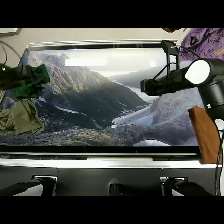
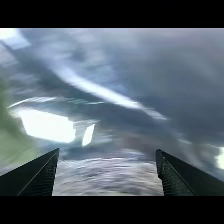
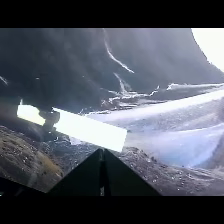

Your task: Fold the clothes and pants, and hang the long-sleeved shirts on hangers.

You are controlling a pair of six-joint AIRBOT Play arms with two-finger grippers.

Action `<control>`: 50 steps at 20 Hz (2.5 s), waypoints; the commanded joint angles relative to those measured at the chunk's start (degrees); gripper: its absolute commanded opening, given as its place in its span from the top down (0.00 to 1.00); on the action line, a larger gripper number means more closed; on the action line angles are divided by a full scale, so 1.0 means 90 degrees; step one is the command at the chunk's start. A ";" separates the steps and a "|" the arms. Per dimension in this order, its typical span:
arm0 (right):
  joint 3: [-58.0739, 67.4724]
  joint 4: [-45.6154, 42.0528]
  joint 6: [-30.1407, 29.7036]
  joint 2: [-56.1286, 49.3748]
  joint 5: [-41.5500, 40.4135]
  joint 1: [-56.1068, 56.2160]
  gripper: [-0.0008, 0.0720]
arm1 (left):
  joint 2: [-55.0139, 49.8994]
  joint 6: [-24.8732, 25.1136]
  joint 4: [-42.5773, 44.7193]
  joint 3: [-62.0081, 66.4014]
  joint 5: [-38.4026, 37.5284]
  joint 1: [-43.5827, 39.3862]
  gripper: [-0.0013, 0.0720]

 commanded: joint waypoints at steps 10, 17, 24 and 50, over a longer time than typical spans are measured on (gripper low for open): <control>0.0005 0.0002 0.0005 0.0005 0.0311 0.0005 0.95 | -0.0141 -0.0265 0.0789 -0.3881 0.3891 0.2841 0.00; 0.0005 0.0007 0.0007 0.0005 0.0435 0.0005 0.95 | -0.1105 -0.0265 0.0770 -0.4269 0.5450 0.3611 0.00; 0.0005 0.0005 0.0155 0.0005 0.0452 0.0005 0.95 | -0.1535 -0.0231 -0.0029 -0.4267 0.5110 0.3580 0.96; -0.0053 -0.1008 -0.1171 0.0214 0.0695 -0.0158 0.64 | -0.0170 -0.1783 -0.2635 -0.4087 0.5294 -0.2569 0.23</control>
